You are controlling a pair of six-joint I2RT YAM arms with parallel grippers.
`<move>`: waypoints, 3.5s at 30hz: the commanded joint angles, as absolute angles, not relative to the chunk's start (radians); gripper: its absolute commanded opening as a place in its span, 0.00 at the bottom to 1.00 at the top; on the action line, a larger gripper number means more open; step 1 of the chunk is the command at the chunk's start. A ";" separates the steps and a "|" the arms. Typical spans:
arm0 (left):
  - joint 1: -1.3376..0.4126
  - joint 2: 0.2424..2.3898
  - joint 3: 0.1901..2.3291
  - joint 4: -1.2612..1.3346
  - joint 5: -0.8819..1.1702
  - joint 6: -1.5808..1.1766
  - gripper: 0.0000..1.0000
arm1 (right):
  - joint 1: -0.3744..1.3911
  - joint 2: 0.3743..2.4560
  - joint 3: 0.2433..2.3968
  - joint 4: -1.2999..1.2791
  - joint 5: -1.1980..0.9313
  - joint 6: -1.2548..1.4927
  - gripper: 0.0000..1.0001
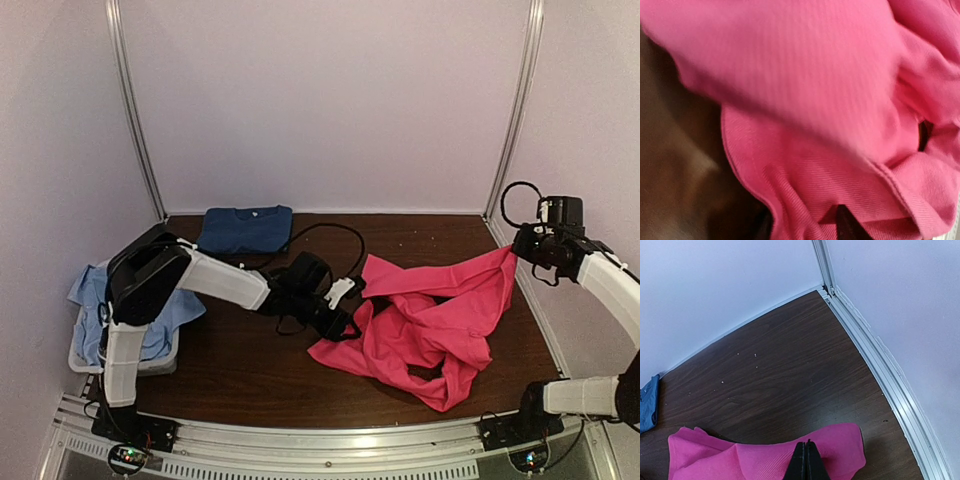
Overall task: Fold and stack the mixed laundry pile
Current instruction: Flatten out the crumpled trousers at the center of the board.
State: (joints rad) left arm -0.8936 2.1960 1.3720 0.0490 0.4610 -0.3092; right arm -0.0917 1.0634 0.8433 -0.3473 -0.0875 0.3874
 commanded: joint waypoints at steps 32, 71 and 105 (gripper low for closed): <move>-0.860 2.460 1.544 0.431 0.394 -0.476 0.63 | -0.132 1.037 0.871 -0.317 -0.073 0.383 0.00; -0.777 1.514 1.103 0.028 0.100 -0.319 0.00 | -0.123 1.148 0.778 -0.225 -0.316 0.345 0.00; -0.892 1.948 1.898 -0.088 0.414 -0.264 0.00 | 0.460 1.430 1.037 0.148 -0.710 0.078 0.89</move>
State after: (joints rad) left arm -0.8940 1.9835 1.8545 -0.1326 0.4282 -0.2596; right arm 0.4442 1.4220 0.9848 0.1612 -0.6579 0.1040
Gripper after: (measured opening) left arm 0.006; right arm 0.840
